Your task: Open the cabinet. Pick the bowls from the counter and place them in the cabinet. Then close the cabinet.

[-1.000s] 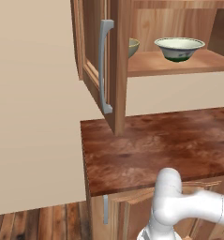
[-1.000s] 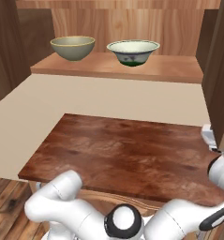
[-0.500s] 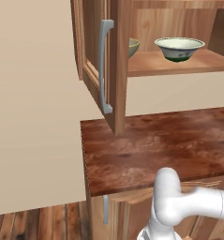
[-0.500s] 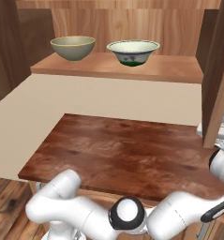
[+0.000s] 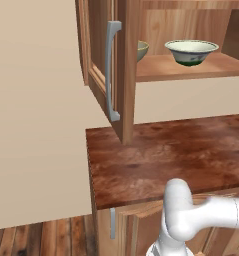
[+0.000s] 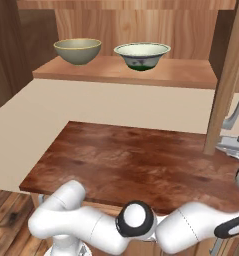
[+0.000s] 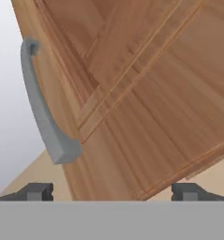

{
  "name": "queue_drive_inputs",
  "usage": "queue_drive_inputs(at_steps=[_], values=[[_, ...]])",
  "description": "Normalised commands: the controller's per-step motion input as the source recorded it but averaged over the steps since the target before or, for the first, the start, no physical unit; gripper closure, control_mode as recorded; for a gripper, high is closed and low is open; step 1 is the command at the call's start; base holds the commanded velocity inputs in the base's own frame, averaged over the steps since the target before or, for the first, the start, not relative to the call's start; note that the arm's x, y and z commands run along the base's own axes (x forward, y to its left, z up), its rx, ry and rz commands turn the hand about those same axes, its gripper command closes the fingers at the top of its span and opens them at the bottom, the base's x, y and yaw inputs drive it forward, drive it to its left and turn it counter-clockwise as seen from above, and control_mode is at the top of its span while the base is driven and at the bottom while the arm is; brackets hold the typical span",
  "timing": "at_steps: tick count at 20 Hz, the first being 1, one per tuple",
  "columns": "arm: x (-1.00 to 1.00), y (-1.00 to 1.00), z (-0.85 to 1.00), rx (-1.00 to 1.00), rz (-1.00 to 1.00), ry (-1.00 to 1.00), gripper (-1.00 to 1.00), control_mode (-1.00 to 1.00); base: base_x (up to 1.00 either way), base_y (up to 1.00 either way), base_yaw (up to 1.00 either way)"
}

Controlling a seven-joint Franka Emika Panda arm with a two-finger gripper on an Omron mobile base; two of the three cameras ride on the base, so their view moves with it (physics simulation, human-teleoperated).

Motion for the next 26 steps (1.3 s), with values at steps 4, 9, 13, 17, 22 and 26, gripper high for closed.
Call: queue_drive_inputs(at_steps=[4,9,13,17,22,26], values=[[-0.53,0.18,0.27,-0.13,-0.27,0.09,-1.00,-1.00,0.00,0.00,0.00],[-0.43,0.25,0.23,-0.14,-0.27,0.12,-1.00,-1.00,0.00,0.00,0.00],[-0.33,0.35,0.18,-0.17,-0.27,0.15,-1.00,-1.00,0.00,0.00,0.00],[-0.20,0.48,0.15,-0.20,-0.27,0.15,-1.00,-1.00,0.00,0.00,0.00],[-0.07,0.57,0.11,-0.22,-0.29,0.15,-1.00,-1.00,0.00,0.00,0.00],[0.00,0.50,0.11,-0.20,-0.31,0.16,-1.00,-1.00,0.00,0.00,0.00]])
